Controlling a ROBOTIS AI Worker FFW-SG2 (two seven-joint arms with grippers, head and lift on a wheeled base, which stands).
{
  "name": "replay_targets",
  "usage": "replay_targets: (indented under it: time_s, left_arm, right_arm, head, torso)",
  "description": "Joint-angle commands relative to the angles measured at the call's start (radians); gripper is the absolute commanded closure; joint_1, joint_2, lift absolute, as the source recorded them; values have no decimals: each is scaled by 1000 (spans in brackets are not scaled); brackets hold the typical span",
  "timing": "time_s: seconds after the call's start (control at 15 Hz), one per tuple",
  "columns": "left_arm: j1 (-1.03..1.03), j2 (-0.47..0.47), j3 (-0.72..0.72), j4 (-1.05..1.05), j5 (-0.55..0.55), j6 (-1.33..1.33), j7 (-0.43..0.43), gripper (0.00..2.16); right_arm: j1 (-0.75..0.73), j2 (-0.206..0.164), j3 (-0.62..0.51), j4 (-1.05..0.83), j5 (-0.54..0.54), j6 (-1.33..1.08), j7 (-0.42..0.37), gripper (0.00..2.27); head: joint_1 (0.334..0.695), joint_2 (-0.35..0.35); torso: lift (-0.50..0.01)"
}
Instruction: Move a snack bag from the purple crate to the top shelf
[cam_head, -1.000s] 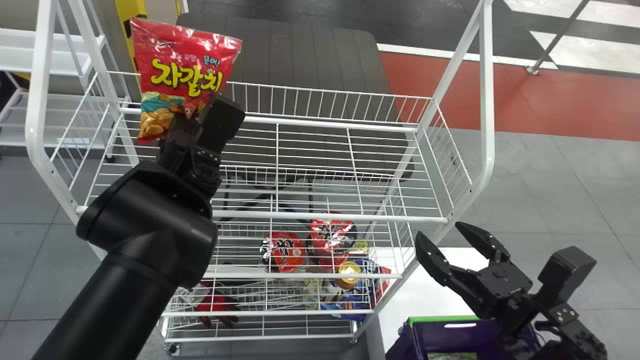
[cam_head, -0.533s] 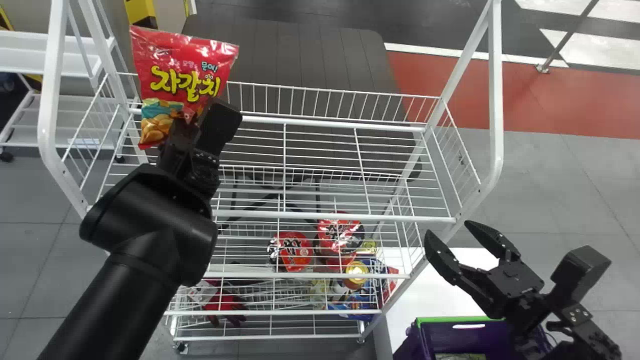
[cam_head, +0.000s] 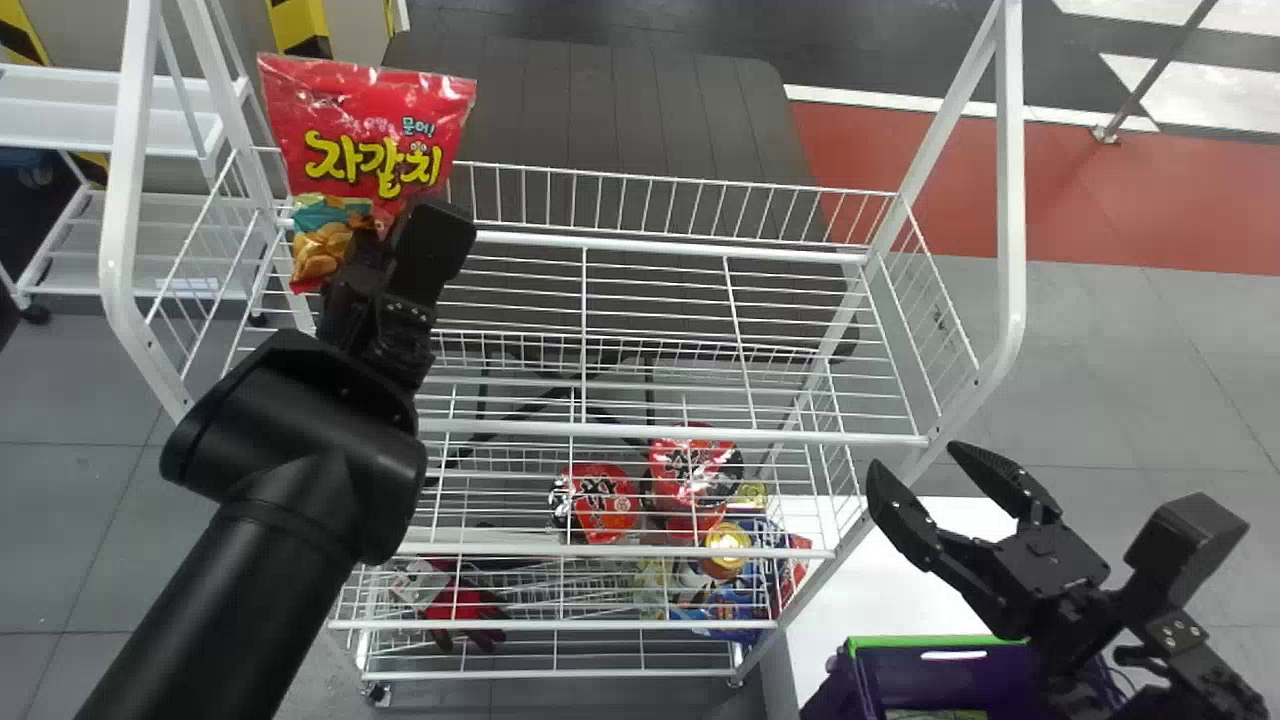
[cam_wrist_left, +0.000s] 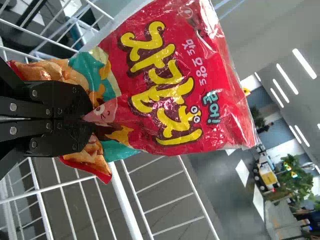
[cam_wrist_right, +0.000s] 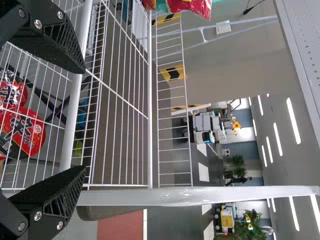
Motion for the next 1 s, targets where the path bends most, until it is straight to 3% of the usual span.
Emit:
replay_targets:
  time_s: [0.0,0.33,0.67,0.8,0.93]
  left_arm:
    - [3,3,8,1,-3,0,-3,1754]
    - [13,3,8,0,-21,12,0,1686]
    - [22,0,6,-2,-52,15,44,1308]
    - [24,0,6,-2,-53,15,50,1305]
    - [29,0,6,-2,-55,15,57,1160]
  right_arm:
    - [-1,-1,-1,4,-1,0,0,147]
    - [-3,2,-1,6,-1,0,3,151]
    - [-3,2,-1,7,-2,0,3,151]
    - [-4,2,-1,11,-4,0,3,151]
    - [-7,0,-1,14,-8,0,6,151]
  head:
    - [695,-140]
    - [695,-134]
    - [695,-126]
    - [695,-124]
    - [695,-122]
  torso:
    - [0]
    - [0]
    - [0]
    - [0]
    - [0]
